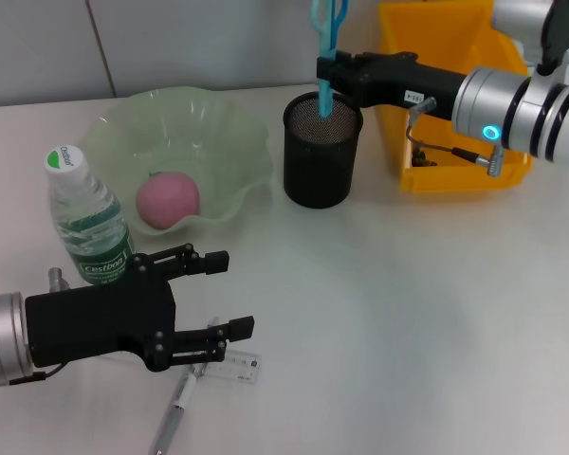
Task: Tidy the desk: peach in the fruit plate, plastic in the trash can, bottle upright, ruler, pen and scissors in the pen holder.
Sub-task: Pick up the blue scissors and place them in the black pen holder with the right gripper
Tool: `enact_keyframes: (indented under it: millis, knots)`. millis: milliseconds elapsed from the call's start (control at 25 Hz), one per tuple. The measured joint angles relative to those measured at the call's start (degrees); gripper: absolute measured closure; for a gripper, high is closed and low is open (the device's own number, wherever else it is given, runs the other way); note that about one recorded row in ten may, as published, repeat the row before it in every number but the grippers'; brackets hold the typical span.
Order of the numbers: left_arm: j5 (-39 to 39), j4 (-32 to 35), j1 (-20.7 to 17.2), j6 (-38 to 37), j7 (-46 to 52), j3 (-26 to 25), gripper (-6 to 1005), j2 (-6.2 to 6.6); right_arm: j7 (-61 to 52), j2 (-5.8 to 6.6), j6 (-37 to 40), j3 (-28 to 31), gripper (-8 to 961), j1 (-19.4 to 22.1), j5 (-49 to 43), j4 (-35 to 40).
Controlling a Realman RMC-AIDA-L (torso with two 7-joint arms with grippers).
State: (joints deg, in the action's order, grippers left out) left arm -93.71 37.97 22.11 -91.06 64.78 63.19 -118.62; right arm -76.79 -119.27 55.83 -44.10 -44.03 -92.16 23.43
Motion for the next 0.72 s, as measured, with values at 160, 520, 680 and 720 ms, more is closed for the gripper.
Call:
enact_keyframes:
  millis: [160, 520, 680, 720]
  knots:
    - [0.50, 0.00, -0.20, -0.17, 0.00, 0.00, 198, 0.01, 0.88, 0.00, -0.74, -0.68, 739, -0.69, -0.26, -1.12]
    - [0.99, 0.00, -0.97, -0.35, 0.00, 0.00, 198, 0.05, 1.03, 0.00, -2.75, -3.74, 740, -0.46, -0.17, -0.98]
    - [1.25, 0.00, -1.30, -0.74, 0.00, 0.00, 198, 0.06, 1.03, 0.00, -2.70, -3.73, 739, -0.40, -0.20, -0.85]
    - [1.25, 0.00, -1.36, -0.85, 0.00, 0.00, 198, 0.06, 1.03, 0.00, -2.65, -3.73, 739, -0.39, -0.26, -0.83]
